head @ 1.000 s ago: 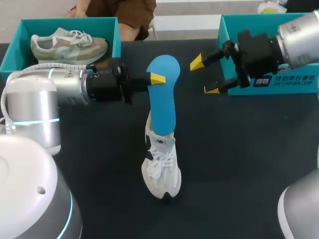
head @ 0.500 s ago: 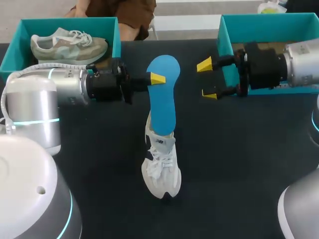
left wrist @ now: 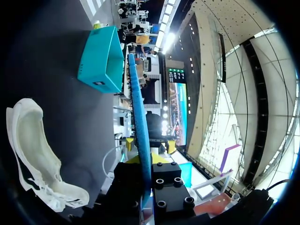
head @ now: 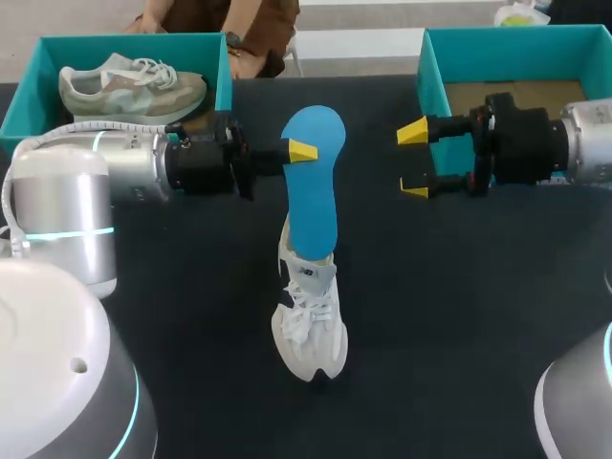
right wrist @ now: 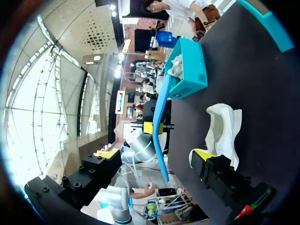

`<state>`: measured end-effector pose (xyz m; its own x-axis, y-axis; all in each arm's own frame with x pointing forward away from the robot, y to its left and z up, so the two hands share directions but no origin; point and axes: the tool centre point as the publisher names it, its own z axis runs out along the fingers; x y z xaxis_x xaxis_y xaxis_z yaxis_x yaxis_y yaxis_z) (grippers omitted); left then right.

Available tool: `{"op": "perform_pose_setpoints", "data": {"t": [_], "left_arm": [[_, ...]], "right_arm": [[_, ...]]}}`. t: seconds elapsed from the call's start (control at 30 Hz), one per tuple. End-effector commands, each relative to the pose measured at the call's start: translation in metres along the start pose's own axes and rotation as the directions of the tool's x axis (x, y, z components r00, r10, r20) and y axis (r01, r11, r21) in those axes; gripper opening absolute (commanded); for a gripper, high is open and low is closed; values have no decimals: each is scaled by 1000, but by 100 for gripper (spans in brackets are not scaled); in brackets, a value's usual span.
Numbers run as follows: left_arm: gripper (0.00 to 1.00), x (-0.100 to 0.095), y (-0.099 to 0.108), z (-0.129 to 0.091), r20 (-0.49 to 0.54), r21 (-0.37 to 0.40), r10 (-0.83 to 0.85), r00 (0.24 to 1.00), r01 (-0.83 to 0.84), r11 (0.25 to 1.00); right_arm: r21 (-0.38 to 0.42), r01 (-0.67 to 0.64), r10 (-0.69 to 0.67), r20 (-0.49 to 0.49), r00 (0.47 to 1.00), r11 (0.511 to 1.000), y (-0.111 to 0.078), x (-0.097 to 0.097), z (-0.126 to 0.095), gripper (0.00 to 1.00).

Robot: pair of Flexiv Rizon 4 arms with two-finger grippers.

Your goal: Take the shoe out of the shoebox, open the shoe tongue, remove and reinsert the insole, then place the shoe into the shoebox

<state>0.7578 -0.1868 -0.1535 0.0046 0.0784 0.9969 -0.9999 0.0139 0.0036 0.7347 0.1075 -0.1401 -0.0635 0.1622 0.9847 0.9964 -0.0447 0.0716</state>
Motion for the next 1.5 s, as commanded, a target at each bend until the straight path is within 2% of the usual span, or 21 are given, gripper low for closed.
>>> {"op": "perform_pose_setpoints", "data": {"t": [0.03,0.53,0.67,0.77,0.8,0.87,0.93,1.0,1.03,1.07,1.1,1.13,1.17,1.2,1.23,1.27,1.33,1.4,1.5], "left_arm": [[0,0,2,0,0,2,1,1000,-1,1000],[0,0,2,0,-6,-13,4,1000,-4,1000],[0,7,-3,0,-11,-40,232,973,-232,972],[0,11,-4,-1,-43,-45,421,906,-423,905],[0,10,-4,-1,-55,-65,513,857,-515,854],[0,11,-6,-2,-95,-32,613,785,-618,786],[0,12,-9,-3,-127,-21,733,668,-741,672],[0,13,-11,-3,-152,-16,843,516,-854,520],[0,14,-12,-4,-146,-15,874,463,-884,466],[0,19,-13,-3,-153,19,881,447,-890,455],[0,23,-14,-3,-147,37,906,396,-913,405],[0,26,-17,-3,-139,15,954,266,-963,270],[0,29,-18,-3,-135,17,964,228,-972,233],[0,33,-19,-2,-116,19,982,151,-988,155],[0,36,-22,-3,-115,-30,993,-1,-1000,-4],[0,37,-24,-3,-119,-35,988,-98,-994,-103],[0,40,-27,-4,-125,-40,963,-238,-969,-244],[0,40,-26,-4,-120,-25,951,-284,-957,-288],[0,33,-22,-3,-109,-19,947,-301,-952,-304]], "right_arm": [[3,5,-5,-11,1000,1000,-2,0,-4,100],[3,5,-5,-11,1000,1000,-2,0,-4,100],[3,5,-5,-11,1000,1000,-2,0,-4,100],[3,5,-5,-11,1000,1000,-2,0,-4,100],[3,5,-5,-11,1000,1000,-2,0,-4,100],[3,5,-5,-11,1000,1000,-2,0,-4,100],[3,5,-5,-11,1000,1000,-2,0,-4,100],[3,5,-5,-11,1000,1000,-2,0,-4,100],[3,5,-5,-11,1000,1000,-2,0,-4,100],[3,5,-5,-11,1000,1000,-2,0,-4,100],[3,5,-5,-11,1000,1000,-2,0,-4,100],[3,5,-5,-11,1000,1000,-2,0,-4,100],[3,5,-5,-11,1000,1000,-2,0,-4,100],[3,5,-5,-11,1000,1000,-2,0,-4,100],[3,5,-5,-11,1000,1000,-2,0,-4,100],[3,5,-5,-11,1000,1000,-2,0,-4,100],[3,5,-5,-11,1000,1000,-2,0,-4,100],[3,5,-5,-11,1000,1000,-2,0,-4,100],[3,5,-5,-11,1000,1000,-2,0,-4,100]]}}
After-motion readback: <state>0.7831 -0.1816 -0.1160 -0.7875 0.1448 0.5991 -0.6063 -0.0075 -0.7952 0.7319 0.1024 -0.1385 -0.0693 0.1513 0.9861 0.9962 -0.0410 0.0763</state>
